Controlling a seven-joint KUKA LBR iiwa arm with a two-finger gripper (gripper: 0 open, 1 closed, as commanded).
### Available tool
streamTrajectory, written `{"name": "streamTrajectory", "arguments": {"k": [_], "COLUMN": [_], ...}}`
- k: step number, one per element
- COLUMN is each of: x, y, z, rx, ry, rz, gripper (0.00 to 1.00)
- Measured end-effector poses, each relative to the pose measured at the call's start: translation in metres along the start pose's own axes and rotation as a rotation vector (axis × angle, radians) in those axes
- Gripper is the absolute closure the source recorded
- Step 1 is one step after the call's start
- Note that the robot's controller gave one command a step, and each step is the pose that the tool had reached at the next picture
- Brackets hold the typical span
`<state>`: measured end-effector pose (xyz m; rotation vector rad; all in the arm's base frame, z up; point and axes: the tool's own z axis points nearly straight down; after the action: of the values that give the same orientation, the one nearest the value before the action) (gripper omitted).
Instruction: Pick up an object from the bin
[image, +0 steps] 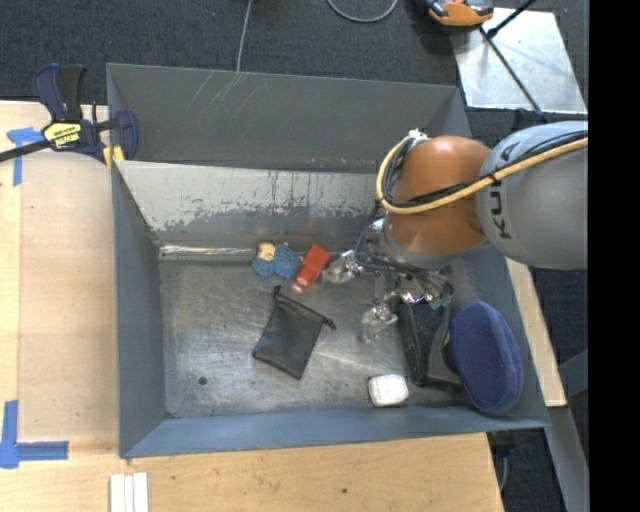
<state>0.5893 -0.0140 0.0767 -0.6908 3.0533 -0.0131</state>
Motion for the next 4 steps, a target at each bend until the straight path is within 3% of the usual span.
{"name": "streamTrajectory", "arguments": {"k": [1,2,3,4], "x": [0.026,0.03,0.023,0.012], "y": [0.099,0.128,0.171,0.194], "z": [-0.001,-0.001,-0.001,0.0], "rx": [-0.002,-0.002,-0.01,-0.006], "ry": [-0.009,-0.007,-0.001,-0.002], "rz": [-0.227,-0.296,-0.435,-0.861], "gripper": [0.0,0.0,0.0,0.0]}}
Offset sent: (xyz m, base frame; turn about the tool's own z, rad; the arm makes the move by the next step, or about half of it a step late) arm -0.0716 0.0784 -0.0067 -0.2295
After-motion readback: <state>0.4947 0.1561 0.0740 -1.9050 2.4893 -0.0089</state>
